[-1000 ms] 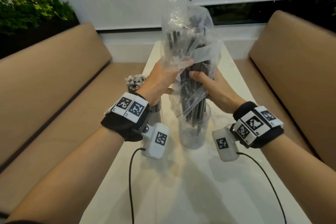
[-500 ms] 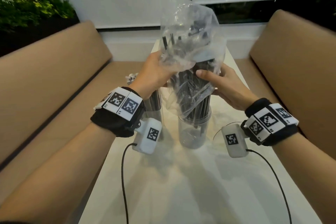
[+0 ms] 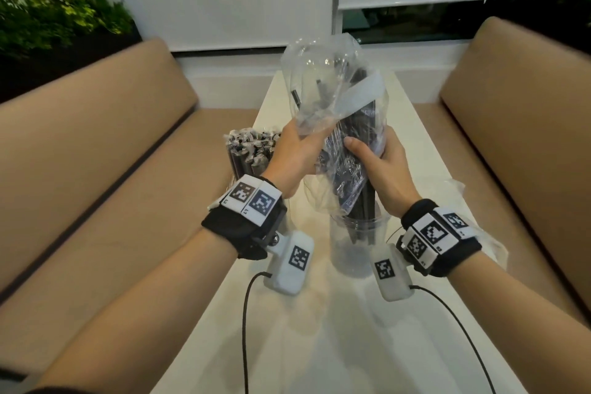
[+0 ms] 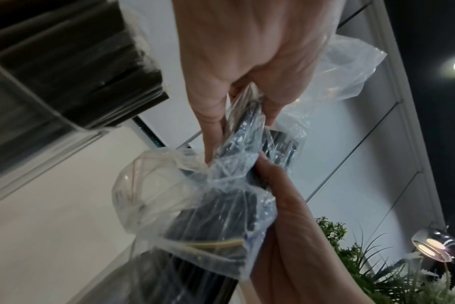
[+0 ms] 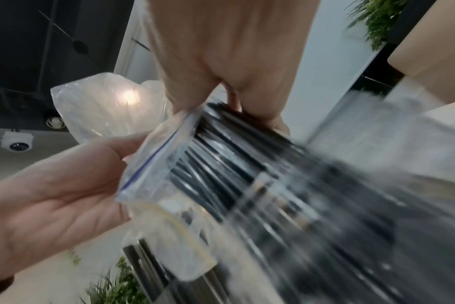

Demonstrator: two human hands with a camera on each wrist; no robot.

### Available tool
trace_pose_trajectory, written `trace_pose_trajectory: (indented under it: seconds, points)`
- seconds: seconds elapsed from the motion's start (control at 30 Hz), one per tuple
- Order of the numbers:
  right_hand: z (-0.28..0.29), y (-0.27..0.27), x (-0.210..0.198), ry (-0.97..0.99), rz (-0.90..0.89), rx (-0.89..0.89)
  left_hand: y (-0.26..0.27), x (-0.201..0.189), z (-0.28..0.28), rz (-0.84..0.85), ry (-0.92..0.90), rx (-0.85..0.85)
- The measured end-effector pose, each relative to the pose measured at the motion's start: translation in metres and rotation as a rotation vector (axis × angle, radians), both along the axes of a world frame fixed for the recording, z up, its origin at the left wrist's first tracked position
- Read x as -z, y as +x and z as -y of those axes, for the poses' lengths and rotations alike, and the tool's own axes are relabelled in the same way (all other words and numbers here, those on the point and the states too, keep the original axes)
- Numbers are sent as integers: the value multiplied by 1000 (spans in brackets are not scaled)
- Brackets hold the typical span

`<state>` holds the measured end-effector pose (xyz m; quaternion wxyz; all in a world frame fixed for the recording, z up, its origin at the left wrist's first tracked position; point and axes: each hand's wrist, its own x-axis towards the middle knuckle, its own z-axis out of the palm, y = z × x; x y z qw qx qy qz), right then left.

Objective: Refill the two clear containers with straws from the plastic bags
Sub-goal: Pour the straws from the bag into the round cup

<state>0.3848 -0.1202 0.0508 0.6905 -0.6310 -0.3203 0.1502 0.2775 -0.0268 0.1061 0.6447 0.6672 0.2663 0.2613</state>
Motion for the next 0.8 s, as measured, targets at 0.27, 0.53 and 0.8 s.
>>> trace_pose_trajectory:
  seconds: [0.27,0.53,0.8]
  points:
    - [3,3,0,-5,17,-31,-1,12,-15,10,84,58]
    - [32,36,-43,-280,268,-110,-8,-9,-36,-179,413,-61]
    - [31,20,-58,-253,275,-253,-7,-33,-17,-78,353,104]
